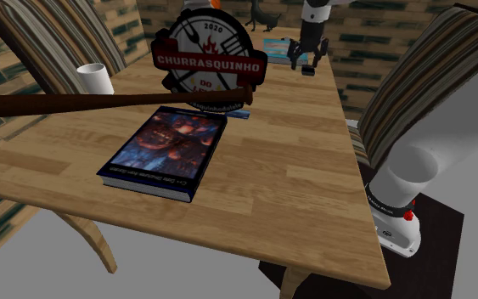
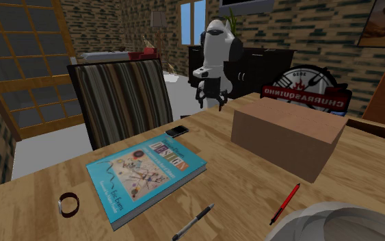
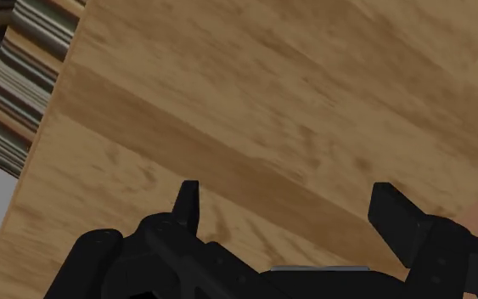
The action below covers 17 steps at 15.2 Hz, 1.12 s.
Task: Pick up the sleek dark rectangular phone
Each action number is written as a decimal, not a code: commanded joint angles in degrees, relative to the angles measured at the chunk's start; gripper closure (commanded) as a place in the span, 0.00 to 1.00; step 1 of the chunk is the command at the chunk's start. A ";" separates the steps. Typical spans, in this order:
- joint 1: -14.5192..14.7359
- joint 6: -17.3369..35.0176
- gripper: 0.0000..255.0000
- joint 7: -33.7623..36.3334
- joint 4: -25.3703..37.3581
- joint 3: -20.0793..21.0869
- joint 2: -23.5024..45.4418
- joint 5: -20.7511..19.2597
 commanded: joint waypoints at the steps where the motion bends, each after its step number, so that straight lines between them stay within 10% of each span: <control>1: -1.01 0.97 0.00 0.95 2.58 -1.04 3.35 -0.14; 13: -7.14 2.72 0.00 5.58 21.01 -7.10 22.98 2.15; 17: -7.18 5.64 0.00 5.60 18.65 -7.05 23.56 2.31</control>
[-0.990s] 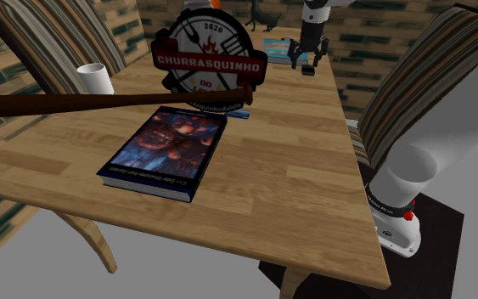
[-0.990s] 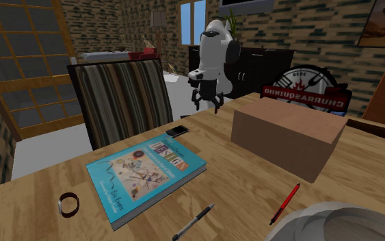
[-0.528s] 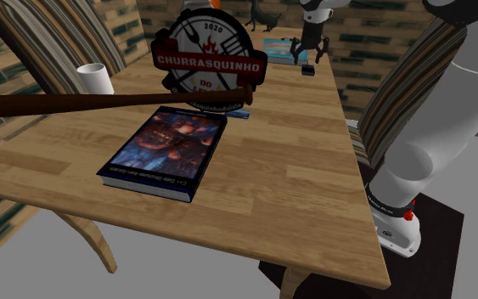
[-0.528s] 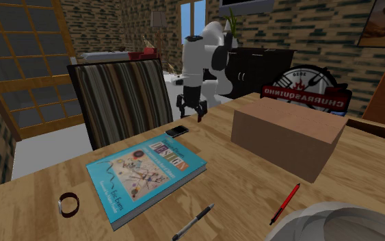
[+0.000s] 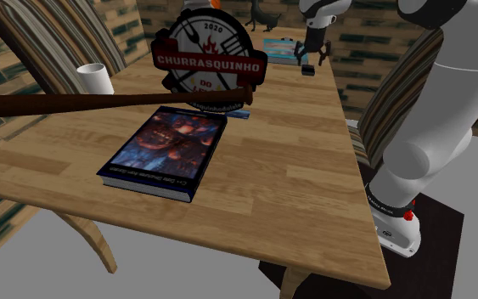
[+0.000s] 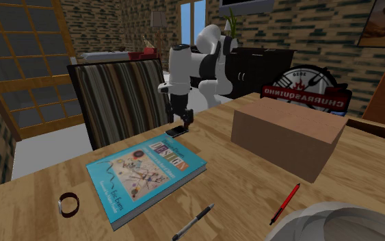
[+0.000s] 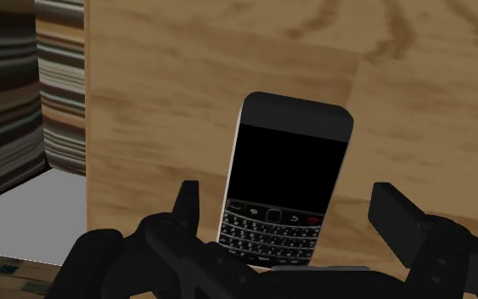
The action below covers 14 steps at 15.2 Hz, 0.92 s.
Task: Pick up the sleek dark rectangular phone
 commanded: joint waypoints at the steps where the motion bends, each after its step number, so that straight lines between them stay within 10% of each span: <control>1: -0.06 1.48 0.00 0.01 -0.92 0.00 0.56 0.16; 5: -0.10 3.33 0.00 -0.01 -2.29 0.03 1.06 0.31; 6: -0.13 3.28 1.00 -0.07 -2.08 0.03 1.23 0.36; 14: -0.11 3.27 1.00 -0.02 -2.06 0.05 1.24 0.37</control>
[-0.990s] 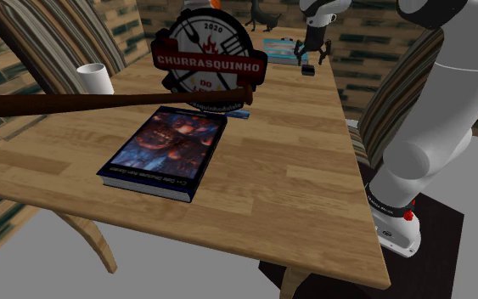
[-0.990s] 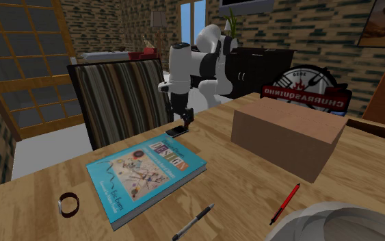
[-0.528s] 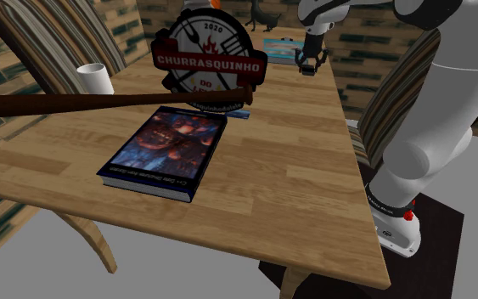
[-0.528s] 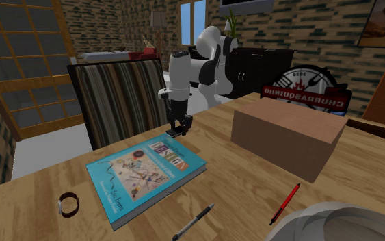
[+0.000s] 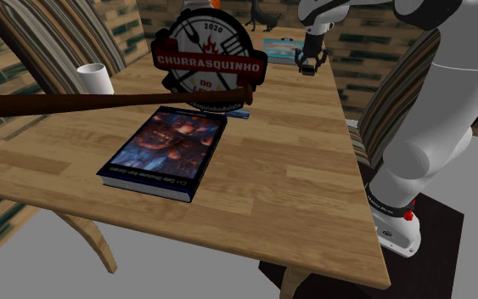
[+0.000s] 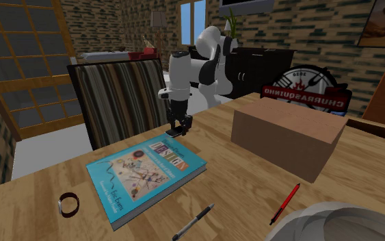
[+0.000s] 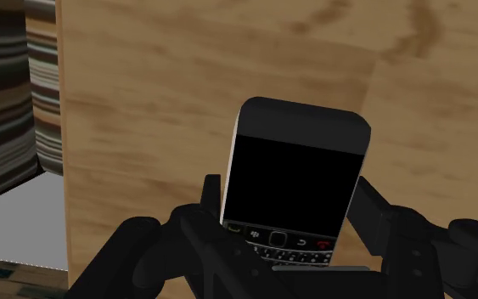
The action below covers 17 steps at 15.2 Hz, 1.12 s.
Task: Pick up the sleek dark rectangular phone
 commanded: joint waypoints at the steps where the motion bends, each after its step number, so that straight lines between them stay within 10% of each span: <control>1: 0.01 0.12 1.00 0.02 -0.25 -0.01 -0.09 -0.05; 17: 0.06 -11.04 1.00 -0.12 9.17 -0.16 -1.90 -0.56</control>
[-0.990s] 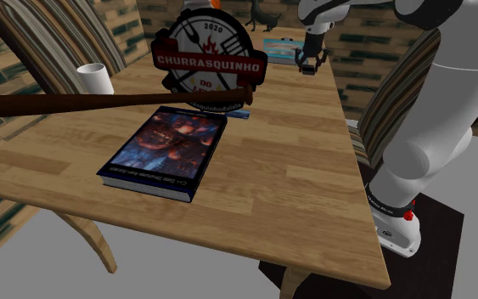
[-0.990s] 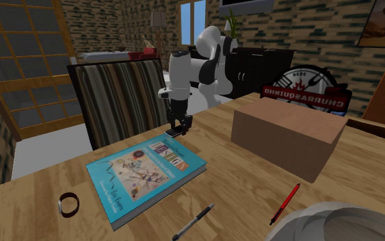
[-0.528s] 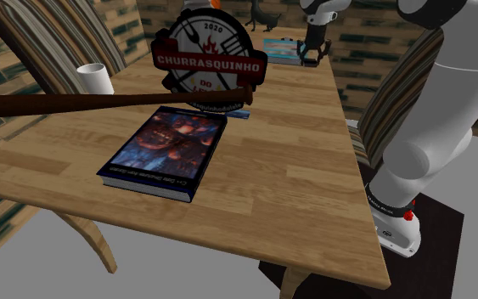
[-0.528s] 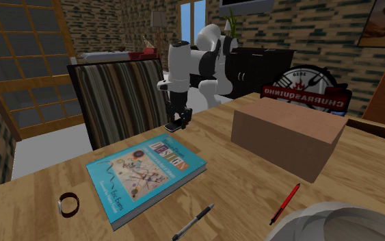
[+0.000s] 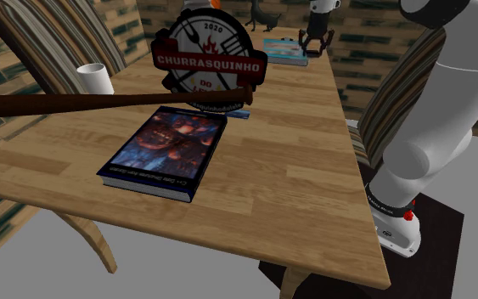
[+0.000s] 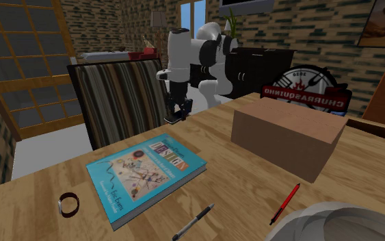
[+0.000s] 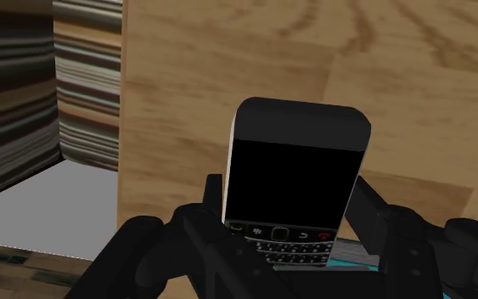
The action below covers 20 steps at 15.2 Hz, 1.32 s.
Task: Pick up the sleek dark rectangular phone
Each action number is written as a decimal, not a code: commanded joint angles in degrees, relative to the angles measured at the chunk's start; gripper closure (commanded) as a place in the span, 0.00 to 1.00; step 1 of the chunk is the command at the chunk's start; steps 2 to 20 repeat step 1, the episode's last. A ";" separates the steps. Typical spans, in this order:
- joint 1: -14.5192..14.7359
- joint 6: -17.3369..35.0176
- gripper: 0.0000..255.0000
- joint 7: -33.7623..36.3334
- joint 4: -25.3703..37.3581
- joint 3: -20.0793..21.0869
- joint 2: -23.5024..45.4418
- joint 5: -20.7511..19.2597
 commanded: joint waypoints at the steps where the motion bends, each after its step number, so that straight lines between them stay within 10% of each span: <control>1: -0.03 -0.42 1.00 -0.05 0.48 -0.01 0.08 0.03; 20: -0.03 -0.42 1.00 -0.05 0.48 -0.01 0.08 0.03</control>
